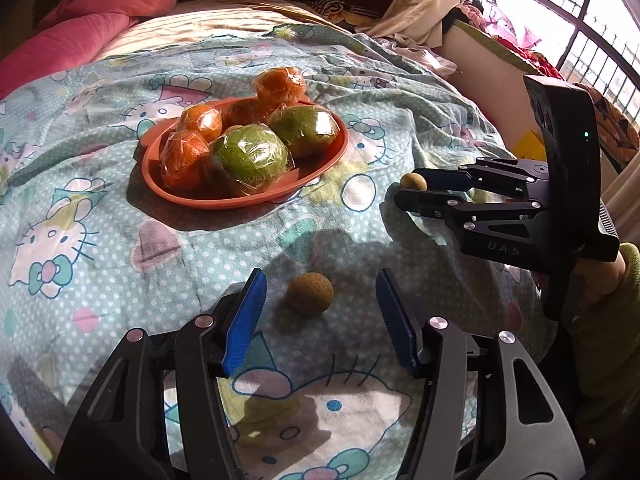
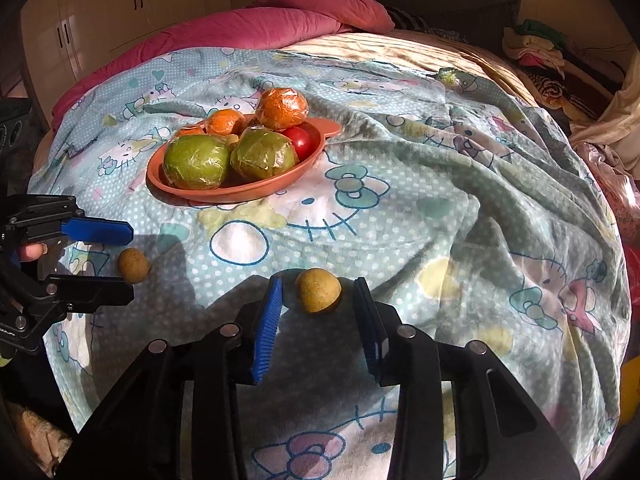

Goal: Organize fruits
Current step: 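Grasp a small brown fruit with the left tool while the right tool grasps another, then carry both small brown fruits over the plate with the left and right tools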

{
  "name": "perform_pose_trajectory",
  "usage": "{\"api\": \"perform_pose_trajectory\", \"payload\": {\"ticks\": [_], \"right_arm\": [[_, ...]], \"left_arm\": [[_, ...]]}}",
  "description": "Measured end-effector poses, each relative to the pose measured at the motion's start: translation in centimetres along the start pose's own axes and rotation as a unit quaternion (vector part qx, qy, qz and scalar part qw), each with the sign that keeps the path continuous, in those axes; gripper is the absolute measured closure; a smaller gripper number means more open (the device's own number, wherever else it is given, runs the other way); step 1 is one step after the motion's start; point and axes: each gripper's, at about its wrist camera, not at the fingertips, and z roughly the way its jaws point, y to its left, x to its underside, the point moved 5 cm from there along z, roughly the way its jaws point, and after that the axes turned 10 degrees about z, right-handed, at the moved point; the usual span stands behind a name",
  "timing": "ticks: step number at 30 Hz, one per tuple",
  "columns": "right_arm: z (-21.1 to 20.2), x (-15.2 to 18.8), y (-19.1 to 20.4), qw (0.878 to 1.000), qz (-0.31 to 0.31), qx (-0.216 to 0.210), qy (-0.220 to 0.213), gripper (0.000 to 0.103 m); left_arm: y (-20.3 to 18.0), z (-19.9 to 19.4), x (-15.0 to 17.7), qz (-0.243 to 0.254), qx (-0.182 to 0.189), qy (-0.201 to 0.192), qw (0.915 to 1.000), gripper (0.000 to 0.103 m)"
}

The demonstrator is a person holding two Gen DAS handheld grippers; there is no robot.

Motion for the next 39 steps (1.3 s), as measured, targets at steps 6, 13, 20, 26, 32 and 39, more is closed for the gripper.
{"api": "perform_pose_trajectory", "payload": {"ticks": [6, 13, 20, 26, 32, 39], "right_arm": [[0.0, 0.0, 0.0, 1.000, -0.002, -0.003, 0.000, 0.081], [-0.4, 0.0, 0.3, 1.000, 0.006, -0.022, -0.003, 0.081], [-0.8, -0.1, 1.3, 0.999, 0.004, -0.043, -0.006, 0.081], [-1.4, -0.3, 1.9, 0.998, 0.003, -0.057, -0.012, 0.081], [-2.3, -0.9, 2.7, 0.997, 0.002, -0.068, -0.023, 0.081], [-2.8, -2.3, 4.0, 0.996, -0.006, -0.083, -0.030, 0.081]], "left_arm": [[-0.1, 0.7, 0.1, 0.002, 0.002, 0.007, 1.0000, 0.068], [0.2, 1.2, 0.2, 0.003, -0.003, 0.008, 1.0000, 0.083], [0.5, 1.1, 0.2, 0.000, 0.001, 0.007, 1.0000, 0.086], [1.0, -0.6, -0.5, -0.008, 0.006, -0.014, 0.9999, 0.086], [3.5, -2.5, -1.4, -0.030, -0.016, -0.037, 0.9988, 0.086], [5.7, -3.5, -2.3, -0.046, -0.032, -0.048, 0.9973, 0.086]]}}
